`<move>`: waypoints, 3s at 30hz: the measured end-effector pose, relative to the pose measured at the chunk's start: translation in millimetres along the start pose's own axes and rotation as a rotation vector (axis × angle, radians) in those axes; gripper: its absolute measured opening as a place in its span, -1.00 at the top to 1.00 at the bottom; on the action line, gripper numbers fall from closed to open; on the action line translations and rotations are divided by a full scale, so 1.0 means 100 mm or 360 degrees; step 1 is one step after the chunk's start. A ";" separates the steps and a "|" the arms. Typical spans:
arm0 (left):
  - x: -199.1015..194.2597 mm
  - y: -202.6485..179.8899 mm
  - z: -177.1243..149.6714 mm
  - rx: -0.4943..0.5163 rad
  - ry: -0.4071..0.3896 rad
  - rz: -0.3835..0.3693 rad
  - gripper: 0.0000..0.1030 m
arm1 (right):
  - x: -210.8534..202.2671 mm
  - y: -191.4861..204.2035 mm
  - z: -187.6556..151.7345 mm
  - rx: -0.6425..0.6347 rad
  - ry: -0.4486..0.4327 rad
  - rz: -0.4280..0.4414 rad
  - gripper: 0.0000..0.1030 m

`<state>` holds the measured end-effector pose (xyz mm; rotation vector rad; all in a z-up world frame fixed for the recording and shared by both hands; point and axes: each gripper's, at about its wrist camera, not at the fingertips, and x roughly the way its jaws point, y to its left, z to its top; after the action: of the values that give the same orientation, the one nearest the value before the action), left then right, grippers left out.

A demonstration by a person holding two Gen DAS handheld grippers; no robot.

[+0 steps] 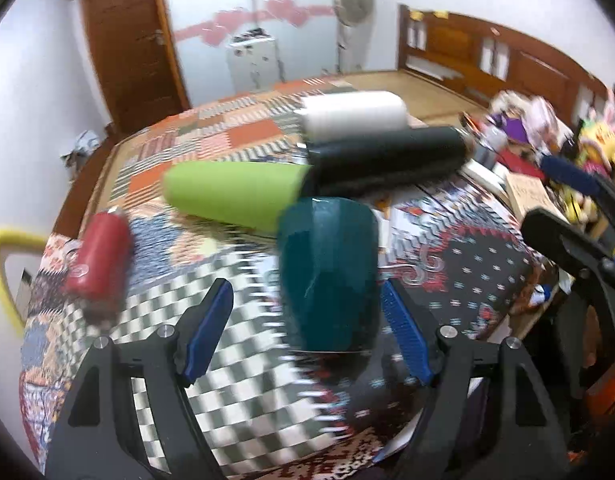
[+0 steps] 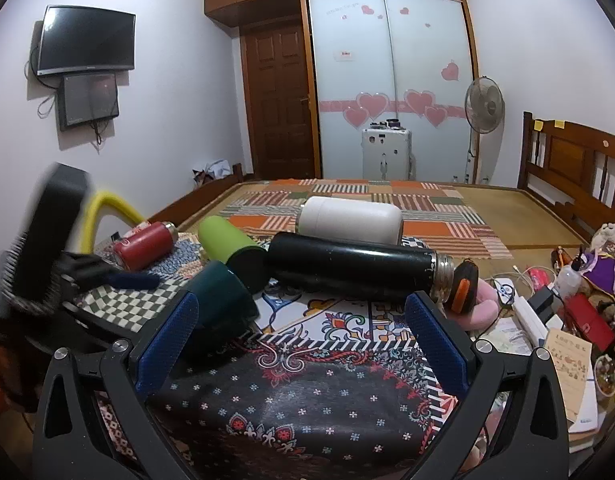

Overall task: Flip cup upright
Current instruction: 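Lift the teal mug with the left gripper and carry it aside, then grasp the teal mug with the right gripper while the left gripper releases it, then rotate the mug opening up and lower it onto the bed with the right gripper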

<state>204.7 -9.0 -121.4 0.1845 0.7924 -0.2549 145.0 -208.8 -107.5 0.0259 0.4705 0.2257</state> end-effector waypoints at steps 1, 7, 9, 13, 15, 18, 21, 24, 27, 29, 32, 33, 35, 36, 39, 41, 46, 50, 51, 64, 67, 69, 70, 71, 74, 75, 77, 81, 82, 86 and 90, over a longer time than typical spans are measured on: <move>-0.01 0.06 -0.01 -0.0013 -0.0010 0.0033 -0.49 | 0.02 0.00 0.00 0.0001 0.0009 -0.0002 -1.00; 0.07 0.54 -0.14 -0.0149 -0.0018 0.0178 -0.48 | 0.20 0.07 -0.01 0.0003 0.0088 0.0032 -1.00; 0.15 0.65 -0.20 -0.0178 -0.0008 0.0207 -0.48 | 0.26 0.12 -0.02 -0.0002 0.0114 0.0060 -1.00; 0.29 0.78 -0.31 -0.0204 0.0031 0.0203 -0.48 | 0.40 0.24 -0.03 -0.0026 0.0162 0.0119 -1.00; 0.33 0.83 -0.36 -0.0235 0.0047 0.0149 -0.48 | 0.50 0.34 -0.01 -0.0044 0.0195 0.0155 -1.00; 0.34 0.83 -0.41 -0.0232 0.0035 0.0134 -0.48 | 0.62 0.44 0.01 -0.0050 0.0235 0.0196 -1.00; 0.32 0.76 -0.44 -0.0217 0.0020 0.0110 -0.48 | 0.74 0.52 0.05 -0.0052 0.0279 0.0238 -1.00; 0.31 0.69 -0.46 -0.0232 0.0008 0.0067 -0.48 | 0.85 0.54 0.09 -0.0041 0.0340 0.0284 -0.92; 0.32 0.63 -0.45 -0.0242 0.0011 -0.0003 -0.48 | 0.97 0.56 0.13 -0.0043 0.0442 0.0327 -0.84; 0.33 0.54 -0.45 -0.0210 -0.0006 -0.0013 -0.47 | 1.03 0.57 0.14 -0.0066 0.0510 0.0350 -0.77; 0.34 0.47 -0.43 -0.0175 -0.0034 0.0008 -0.47 | 1.10 0.58 0.15 -0.0094 0.0593 0.0362 -0.74; 0.34 0.47 -0.41 -0.0182 -0.0034 -0.0008 -0.47 | 1.13 0.58 0.14 -0.0097 0.0626 0.0364 -0.73; 0.37 0.47 -0.40 -0.0201 -0.0028 -0.0032 -0.47 | 1.20 0.58 0.14 -0.0105 0.0685 0.0369 -0.72; 0.37 0.46 -0.39 -0.0198 -0.0029 -0.0031 -0.47 | 1.23 0.58 0.14 -0.0095 0.0717 0.0379 -0.71; 0.37 0.43 -0.39 -0.0178 -0.0045 -0.0025 -0.47 | 1.33 0.59 0.14 -0.0096 0.0801 0.0405 -0.65; 0.37 0.42 -0.39 -0.0172 -0.0052 -0.0028 -0.47 | 1.39 0.63 0.15 -0.0124 0.0855 0.0409 -0.64; 0.31 0.42 -0.41 -0.0157 -0.0077 0.0002 -0.47 | 1.51 0.65 0.14 -0.0149 0.0942 0.0426 -0.48; 0.21 0.50 -0.43 -0.0199 -0.0101 0.0021 -0.48 | 1.40 0.61 0.14 -0.0149 0.0917 0.0431 -0.46; 0.18 0.52 -0.43 -0.0212 -0.0109 0.0037 -0.48 | 1.36 0.59 0.14 -0.0143 0.0903 0.0436 -0.46; -0.18 0.62 -0.35 -0.0322 -0.0259 0.0131 -0.57 | 0.87 0.46 0.25 -0.0158 0.0587 0.0385 -0.40; -0.21 0.60 -0.33 -0.0328 -0.0282 0.0140 -0.60 | 0.84 0.50 0.27 -0.0202 0.0535 0.0363 -0.39; -0.23 0.59 -0.33 -0.0337 -0.0296 0.0137 -0.64 | 0.84 0.51 0.27 -0.0215 0.0522 0.0364 -0.39; -0.23 0.59 -0.32 -0.0341 -0.0299 0.0133 -0.65 | 0.85 0.52 0.25 -0.0223 0.0519 0.0361 -0.39; -0.23 0.59 -0.32 -0.0342 -0.0299 0.0131 -0.65 | 0.86 0.53 0.23 -0.0230 0.0519 0.0358 -0.39; -0.22 0.57 -0.32 -0.0340 -0.0299 0.0121 -0.65 | 0.90 0.54 0.15 -0.0244 0.0525 0.0351 -0.39; -0.22 0.56 -0.32 -0.0338 -0.0300 0.0123 -0.66 | 0.88 0.53 0.12 -0.0246 0.0527 0.0353 -0.39; -0.21 0.55 -0.32 -0.0334 -0.0306 0.0133 -0.73 | 0.88 0.54 0.08 -0.0256 0.0532 0.0348 -0.39; -0.23 0.54 -0.33 -0.0335 -0.0321 0.0138 -0.76 | 0.86 0.58 0.00 -0.0302 0.0512 0.0320 -0.39; -0.23 0.53 -0.33 -0.0337 -0.0323 0.0137 -0.76 | 0.85 0.59 0.00 -0.0309 0.0512 0.0314 -0.39; -0.26 0.54 -0.34 -0.0352 -0.0335 0.0139 -0.78 | 0.81 0.61 -0.03 -0.0349 0.0487 0.0293 -0.39; -0.31 0.52 -0.35 -0.0372 -0.0346 0.0132 -0.79 | 0.78 0.61 -0.06 -0.0318 0.0509 0.0385 -0.39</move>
<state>175.5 54.8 -119.9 -0.0310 0.5915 -0.1001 197.0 -132.2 -143.4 -0.1516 0.7624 0.5180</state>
